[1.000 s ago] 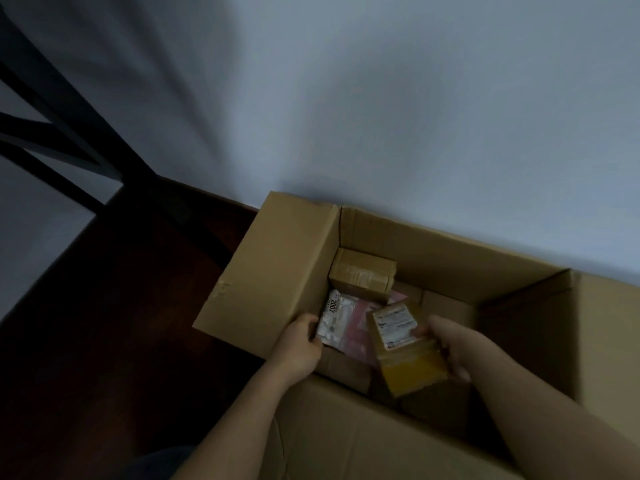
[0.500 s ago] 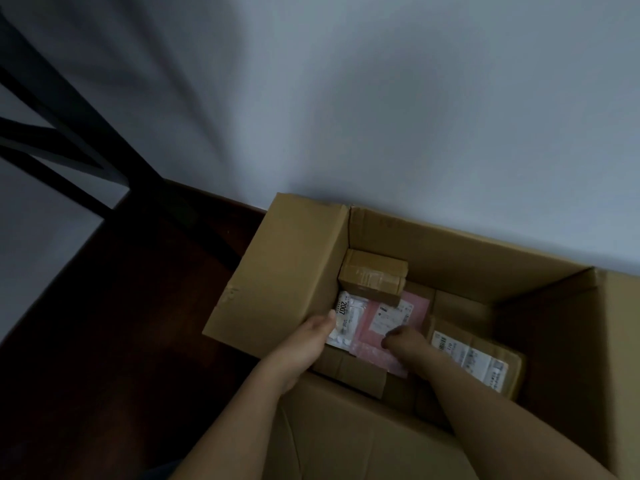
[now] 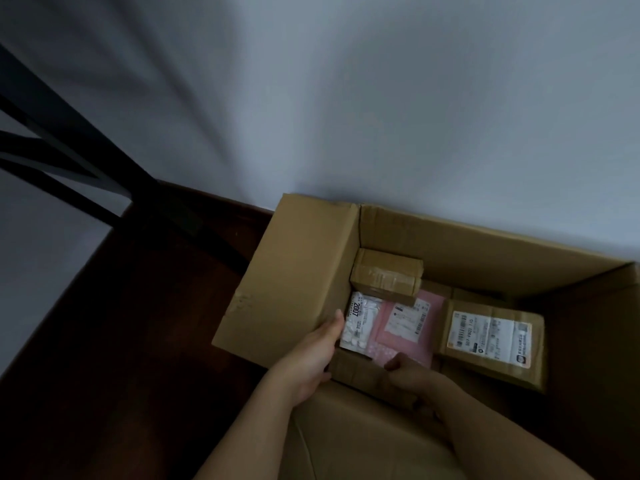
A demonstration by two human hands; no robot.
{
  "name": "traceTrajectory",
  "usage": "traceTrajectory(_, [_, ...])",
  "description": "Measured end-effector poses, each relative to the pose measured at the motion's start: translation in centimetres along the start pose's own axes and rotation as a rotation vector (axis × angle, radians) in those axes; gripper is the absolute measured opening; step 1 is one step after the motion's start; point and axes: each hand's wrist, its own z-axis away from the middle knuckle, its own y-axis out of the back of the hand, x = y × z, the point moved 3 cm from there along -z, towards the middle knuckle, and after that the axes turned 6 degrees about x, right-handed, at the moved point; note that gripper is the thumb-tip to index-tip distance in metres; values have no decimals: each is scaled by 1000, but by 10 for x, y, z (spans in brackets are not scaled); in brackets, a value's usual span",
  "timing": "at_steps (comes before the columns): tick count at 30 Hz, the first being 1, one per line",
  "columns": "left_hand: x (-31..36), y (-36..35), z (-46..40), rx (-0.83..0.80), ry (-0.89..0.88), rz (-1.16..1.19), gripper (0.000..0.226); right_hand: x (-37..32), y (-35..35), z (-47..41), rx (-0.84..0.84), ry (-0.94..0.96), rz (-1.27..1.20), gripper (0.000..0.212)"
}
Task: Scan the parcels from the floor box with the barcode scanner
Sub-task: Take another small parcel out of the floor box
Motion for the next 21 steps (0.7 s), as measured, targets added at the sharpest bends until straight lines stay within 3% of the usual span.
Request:
traceTrajectory(4, [-1, 0, 0, -16, 1, -9, 64, 0, -2, -3, 37, 34, 87, 78])
traceTrajectory(8, [-1, 0, 2, -24, -1, -20, 62, 8, -2, -4, 50, 23, 215, 79])
traceTrajectory(14, [0, -2, 4, 5, -18, -36, 60, 1, 9, 25, -133, -28, -201, 68])
traceTrajectory(18, [7, -5, 18, 59, -64, -18, 24, -6, 27, 44, -198, -70, -386, 96])
traceTrajectory(21, [12, 1, 30, 162, -101, 34, 14, -17, 42, 63, -224, -79, -575, 84])
